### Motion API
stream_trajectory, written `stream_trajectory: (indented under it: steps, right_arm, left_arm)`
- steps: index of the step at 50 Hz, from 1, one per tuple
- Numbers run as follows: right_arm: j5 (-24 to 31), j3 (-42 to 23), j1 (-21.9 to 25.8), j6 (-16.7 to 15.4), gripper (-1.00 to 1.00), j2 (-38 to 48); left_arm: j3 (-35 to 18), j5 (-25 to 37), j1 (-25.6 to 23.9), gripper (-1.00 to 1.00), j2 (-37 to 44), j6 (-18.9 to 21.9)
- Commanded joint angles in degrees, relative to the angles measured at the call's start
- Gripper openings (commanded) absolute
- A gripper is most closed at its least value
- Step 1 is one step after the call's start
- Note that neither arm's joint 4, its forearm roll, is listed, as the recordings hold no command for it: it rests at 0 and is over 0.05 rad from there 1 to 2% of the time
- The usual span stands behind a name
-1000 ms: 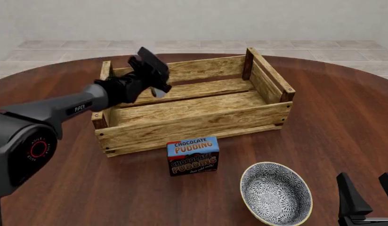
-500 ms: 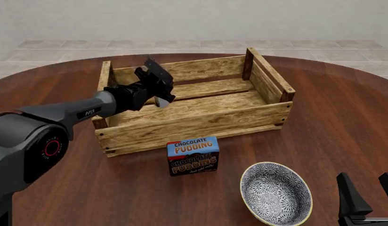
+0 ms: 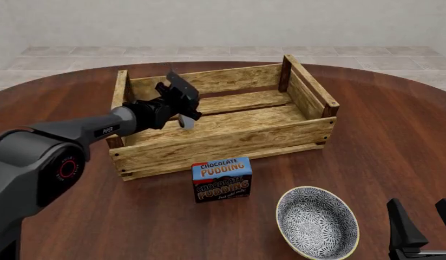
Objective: Pick up the salad dressing and put it in the tray.
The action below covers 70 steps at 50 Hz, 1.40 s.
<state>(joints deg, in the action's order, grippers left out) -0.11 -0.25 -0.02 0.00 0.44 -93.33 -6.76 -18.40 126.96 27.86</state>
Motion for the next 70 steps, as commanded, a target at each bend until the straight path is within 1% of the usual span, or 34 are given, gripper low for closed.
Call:
stream_trajectory:
  steps: [1, 3, 21, 28, 37, 38, 40, 51, 70]
  right_arm:
    - [0.0, 0.0, 0.0, 0.0, 1.0, 0.0]
    - [0.0, 0.0, 0.0, 0.0, 1.0, 0.0]
    - [0.0, 0.0, 0.0, 0.0, 1.0, 0.0]
    - [0.0, 0.0, 0.0, 0.0, 1.0, 0.0]
    - [0.0, 0.0, 0.0, 0.0, 1.0, 0.0]
    - [0.0, 0.0, 0.0, 0.0, 1.0, 0.0]
    - [0.0, 0.0, 0.0, 0.0, 1.0, 0.0]
    - [0.0, 0.0, 0.0, 0.0, 1.0, 0.0]
    - [0.0, 0.0, 0.0, 0.0, 1.0, 0.0]
  left_arm:
    - [-1.9, 0.5, 0.6, -1.0, 1.3, -0.7]
    - [-2.0, 0.3, 0.8, -1.0, 1.5, -0.4]
    - [-3.7, 1.2, 1.7, -1.0, 3.4, -2.4]
    - [-4.3, 1.5, 2.0, -1.0, 4.0, -2.4]
    - [-3.1, 0.8, 2.0, -1.0, 3.0, -2.4]
    - [-2.9, 0.4, 2.2, 1.0, 2.8, -2.1]
    - [-3.2, 0.9, 2.0, 1.0, 2.8, -2.6]
    - [-2.7, 0.5, 2.3, 1.0, 1.4, -2.2]
    - [-0.3, -0.1, 2.1, 1.0, -2.9, -1.9]
